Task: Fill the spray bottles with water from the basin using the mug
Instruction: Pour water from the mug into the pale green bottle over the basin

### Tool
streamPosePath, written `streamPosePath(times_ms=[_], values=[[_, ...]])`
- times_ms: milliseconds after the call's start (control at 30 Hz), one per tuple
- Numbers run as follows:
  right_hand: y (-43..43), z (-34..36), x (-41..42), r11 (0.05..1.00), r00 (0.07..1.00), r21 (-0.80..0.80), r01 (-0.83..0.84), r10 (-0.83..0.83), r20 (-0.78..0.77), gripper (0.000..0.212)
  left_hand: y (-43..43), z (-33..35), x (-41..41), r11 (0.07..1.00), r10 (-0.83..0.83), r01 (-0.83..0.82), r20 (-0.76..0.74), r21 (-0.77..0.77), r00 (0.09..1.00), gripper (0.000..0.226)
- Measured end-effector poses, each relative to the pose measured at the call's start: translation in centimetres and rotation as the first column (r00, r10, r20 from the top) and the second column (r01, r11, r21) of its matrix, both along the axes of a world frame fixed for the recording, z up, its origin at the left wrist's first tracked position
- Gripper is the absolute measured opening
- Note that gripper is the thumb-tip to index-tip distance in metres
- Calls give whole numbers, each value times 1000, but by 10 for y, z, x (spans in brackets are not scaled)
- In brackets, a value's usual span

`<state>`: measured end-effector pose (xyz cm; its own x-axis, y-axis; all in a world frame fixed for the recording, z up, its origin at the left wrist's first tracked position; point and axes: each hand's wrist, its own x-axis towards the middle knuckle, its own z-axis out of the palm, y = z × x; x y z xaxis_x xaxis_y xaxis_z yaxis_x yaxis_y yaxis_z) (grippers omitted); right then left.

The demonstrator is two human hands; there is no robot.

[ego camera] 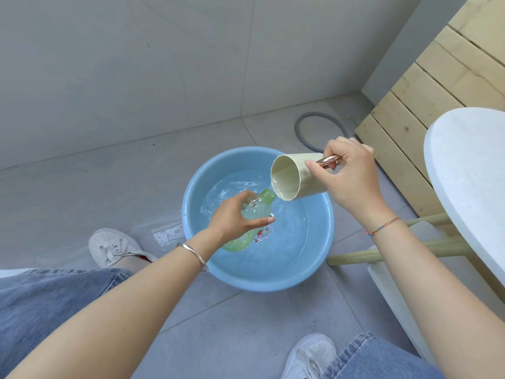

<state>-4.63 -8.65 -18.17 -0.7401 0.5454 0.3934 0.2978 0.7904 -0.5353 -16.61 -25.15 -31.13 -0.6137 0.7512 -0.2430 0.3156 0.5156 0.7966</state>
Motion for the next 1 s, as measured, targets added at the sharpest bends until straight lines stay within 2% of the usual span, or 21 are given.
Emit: streamPosePath(times_ms=[333, 733, 1000], values=[[-4, 0, -4, 986, 999, 165, -39, 34, 37, 38, -1, 1, 0, 1000, 0, 0, -2, -6, 1000, 67], [-9, 0, -8, 905, 994, 411, -109, 106, 29, 31, -1, -2, 0, 999, 32, -32, 26, 5, 999, 63], [-13, -6, -11, 873, 987, 463, -152, 156, 30, 31, -1, -6, -1, 999, 41, -42, 41, 13, 998, 63]])
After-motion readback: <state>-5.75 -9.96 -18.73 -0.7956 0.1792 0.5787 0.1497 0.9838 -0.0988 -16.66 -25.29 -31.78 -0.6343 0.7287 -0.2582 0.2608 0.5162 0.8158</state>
